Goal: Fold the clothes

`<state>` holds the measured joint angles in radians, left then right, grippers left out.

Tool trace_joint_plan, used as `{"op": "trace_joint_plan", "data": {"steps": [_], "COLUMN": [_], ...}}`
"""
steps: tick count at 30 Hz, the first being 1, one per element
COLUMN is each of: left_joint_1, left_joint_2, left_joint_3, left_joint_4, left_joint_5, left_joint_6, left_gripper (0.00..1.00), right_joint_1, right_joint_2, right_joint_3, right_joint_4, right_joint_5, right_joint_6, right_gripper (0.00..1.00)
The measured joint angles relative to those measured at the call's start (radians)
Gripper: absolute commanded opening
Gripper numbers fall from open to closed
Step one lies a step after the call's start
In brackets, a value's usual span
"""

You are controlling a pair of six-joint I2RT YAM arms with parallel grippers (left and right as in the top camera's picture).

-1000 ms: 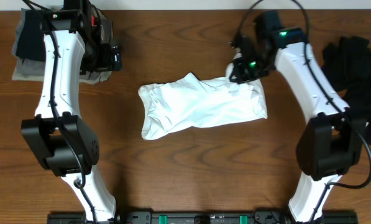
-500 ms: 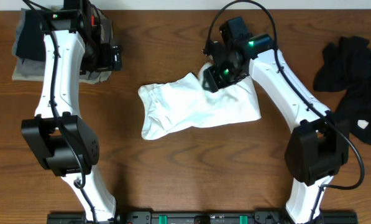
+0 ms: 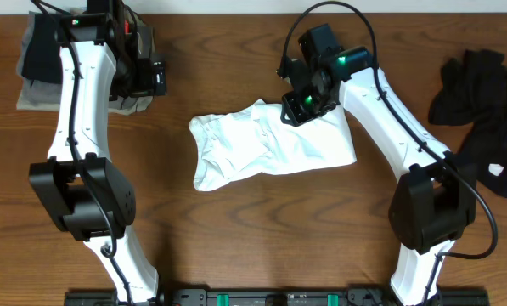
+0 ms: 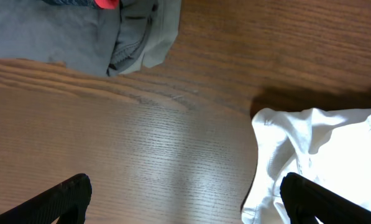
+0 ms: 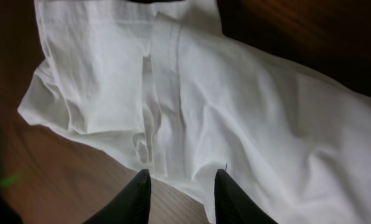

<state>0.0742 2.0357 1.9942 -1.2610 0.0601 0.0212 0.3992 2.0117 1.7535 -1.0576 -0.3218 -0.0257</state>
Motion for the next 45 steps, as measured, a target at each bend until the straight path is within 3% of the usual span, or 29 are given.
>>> {"op": "trace_joint_plan", "data": {"steps": [15,18,22,25,29,35,39,45], "left_joint_1": [0.000,0.000,0.000,0.000,0.000,0.000,0.000,0.000], "left_joint_2": [0.000,0.000,0.000,0.000,0.000,0.000,0.000,0.001], "left_joint_3": [0.000,0.000,-0.002,-0.026,-0.091,-0.249,-0.367,-0.521], "left_joint_4": [0.007,0.008,0.020,0.039,0.040,0.107,0.195,0.299], "left_joint_5": [0.001,0.011,0.050,0.086,0.129,0.237,0.363,0.485], "left_joint_6": [0.000,-0.003,-0.003,-0.003,-0.004,-0.006,0.000,0.006], "left_gripper": [0.98,0.98,0.98,0.98,0.98,0.98,0.99,0.96], "right_joint_1": [0.084,0.084,0.084,0.084,0.081,0.058,0.022,-0.035], "right_joint_2": [0.144,0.176,0.187,0.187,0.190,0.184,0.164,0.149], "right_joint_3": [-0.037,-0.040,-0.042,-0.038,0.015,0.260,0.386,0.436], "right_joint_4": [0.186,0.235,0.287,0.304,0.243,0.096,0.009,-0.039], "right_joint_5": [0.005,0.006,0.008,0.001,-0.015,-0.021,0.006,0.030], "right_joint_6": [0.000,0.001,-0.005,-0.024,-0.041,-0.053,-0.059,-0.060], "right_gripper": [0.26,0.34,0.59,0.67,0.71,0.79,0.79,0.78]}}
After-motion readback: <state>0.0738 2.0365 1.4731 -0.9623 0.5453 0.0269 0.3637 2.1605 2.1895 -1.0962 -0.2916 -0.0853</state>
